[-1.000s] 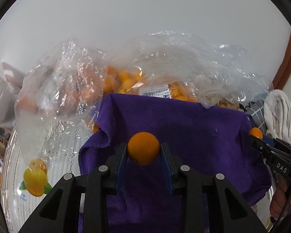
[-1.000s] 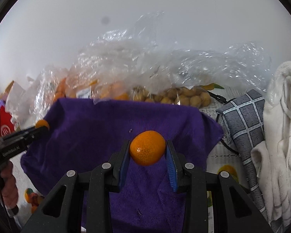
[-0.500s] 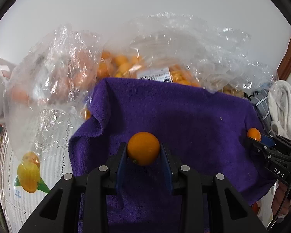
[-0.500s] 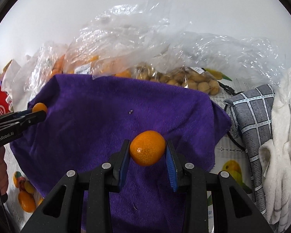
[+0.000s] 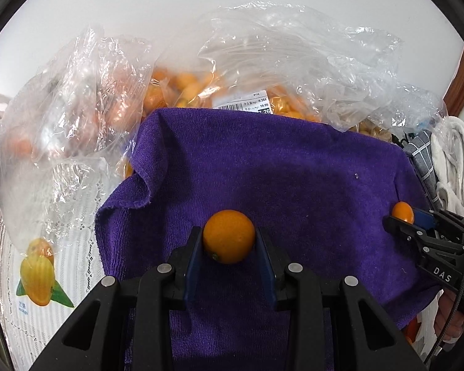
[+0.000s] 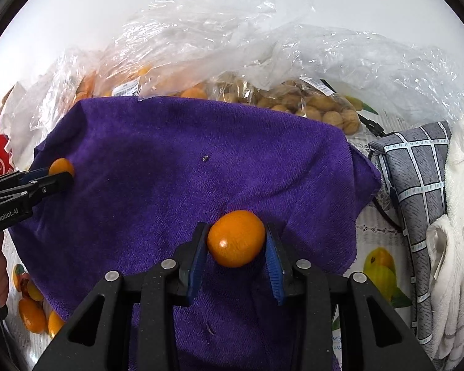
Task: Organize fruits
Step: 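Carry the held oranges in both tools up onto the purple towel, then open both tools to release the oranges onto the purple towel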
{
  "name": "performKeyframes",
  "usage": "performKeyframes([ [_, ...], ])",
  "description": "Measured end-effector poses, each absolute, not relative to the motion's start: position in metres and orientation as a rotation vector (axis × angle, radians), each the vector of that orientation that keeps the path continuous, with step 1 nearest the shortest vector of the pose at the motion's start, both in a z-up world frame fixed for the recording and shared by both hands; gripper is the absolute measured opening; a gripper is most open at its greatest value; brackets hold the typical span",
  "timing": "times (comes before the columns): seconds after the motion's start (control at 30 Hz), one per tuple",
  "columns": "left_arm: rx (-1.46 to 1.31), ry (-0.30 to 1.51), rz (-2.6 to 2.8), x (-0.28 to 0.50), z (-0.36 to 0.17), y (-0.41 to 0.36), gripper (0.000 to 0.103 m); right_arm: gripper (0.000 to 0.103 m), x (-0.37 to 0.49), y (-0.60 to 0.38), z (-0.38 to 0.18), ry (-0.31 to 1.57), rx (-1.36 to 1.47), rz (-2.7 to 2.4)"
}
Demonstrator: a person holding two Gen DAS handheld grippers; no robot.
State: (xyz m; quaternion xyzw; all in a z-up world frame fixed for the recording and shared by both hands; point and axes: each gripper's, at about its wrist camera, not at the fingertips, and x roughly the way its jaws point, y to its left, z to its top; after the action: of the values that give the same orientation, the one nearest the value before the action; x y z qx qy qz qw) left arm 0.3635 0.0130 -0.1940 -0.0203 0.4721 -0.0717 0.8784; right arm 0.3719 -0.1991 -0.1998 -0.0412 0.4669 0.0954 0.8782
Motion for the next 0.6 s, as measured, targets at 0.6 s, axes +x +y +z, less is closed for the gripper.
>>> performKeyframes([
  [0.6, -0.069, 0.889, -0.128, 0.341, -0.14, 0.009, 0.058, 0.074, 0.343, -0.185, -0.143, 0.861, -0.141, 0.158],
])
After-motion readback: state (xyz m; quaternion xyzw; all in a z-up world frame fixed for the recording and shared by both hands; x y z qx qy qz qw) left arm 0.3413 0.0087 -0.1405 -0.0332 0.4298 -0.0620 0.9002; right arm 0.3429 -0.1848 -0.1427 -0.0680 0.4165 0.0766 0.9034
